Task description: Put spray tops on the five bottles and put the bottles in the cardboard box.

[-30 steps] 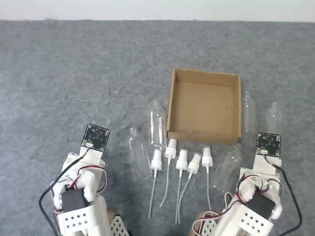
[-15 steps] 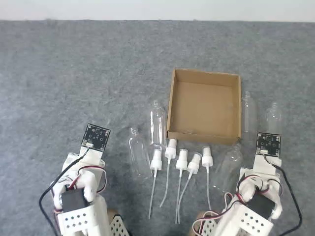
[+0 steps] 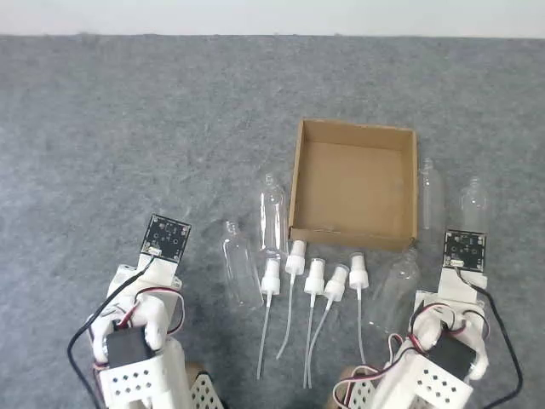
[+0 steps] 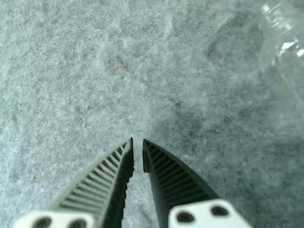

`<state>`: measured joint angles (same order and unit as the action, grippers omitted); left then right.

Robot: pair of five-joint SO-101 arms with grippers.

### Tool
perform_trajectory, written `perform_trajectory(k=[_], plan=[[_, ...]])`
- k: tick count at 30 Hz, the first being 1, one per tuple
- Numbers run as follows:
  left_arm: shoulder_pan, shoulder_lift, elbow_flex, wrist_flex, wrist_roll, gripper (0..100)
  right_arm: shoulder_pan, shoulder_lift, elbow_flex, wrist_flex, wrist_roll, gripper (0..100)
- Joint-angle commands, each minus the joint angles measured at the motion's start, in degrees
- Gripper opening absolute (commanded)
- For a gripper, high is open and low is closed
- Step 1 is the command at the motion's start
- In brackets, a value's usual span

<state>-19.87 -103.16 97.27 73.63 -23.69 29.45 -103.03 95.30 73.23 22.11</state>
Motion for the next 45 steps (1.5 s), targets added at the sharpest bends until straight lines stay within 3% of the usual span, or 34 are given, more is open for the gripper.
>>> perform_trajectory(k=[1, 14, 19, 23, 27, 31, 37, 45], plan=[[0.2, -1.4, -0.7, 0.2, -0.6, 3, 0.3, -0.8, 1.2, -0.6, 0.5, 0.6], [0.9, -1.3, -0.8, 0.2, -0.4, 3, 0.2, -0.9, 1.2, -1.2, 0.4, 0.6], [5.8, -1.3, -0.8, 0.1, -0.4, 3, 2.3, -0.9, 0.4, -11.5, 0.7, 0.6], [8.4, -1.3, -0.8, 0.1, -0.5, 3, 4.9, -1.0, -7.4, -12.1, 1.1, 0.6], [8.3, -1.2, -0.7, 0.0, -0.6, 3, 4.4, -0.8, -19.1, -11.8, 8.4, 0.6], [8.3, -1.2, -0.7, 0.0, -0.7, 3, 3.5, 1.0, -28.0, -10.6, 6.2, 1.1], [8.3, -1.2, -0.7, 0.0, -0.7, 3, 3.7, 19.8, -40.0, -12.0, 6.6, 21.0], [8.3, -1.2, -0.7, 0.0, -0.7, 3, 3.3, 64.0, -65.2, -11.6, 7.2, 23.7]])
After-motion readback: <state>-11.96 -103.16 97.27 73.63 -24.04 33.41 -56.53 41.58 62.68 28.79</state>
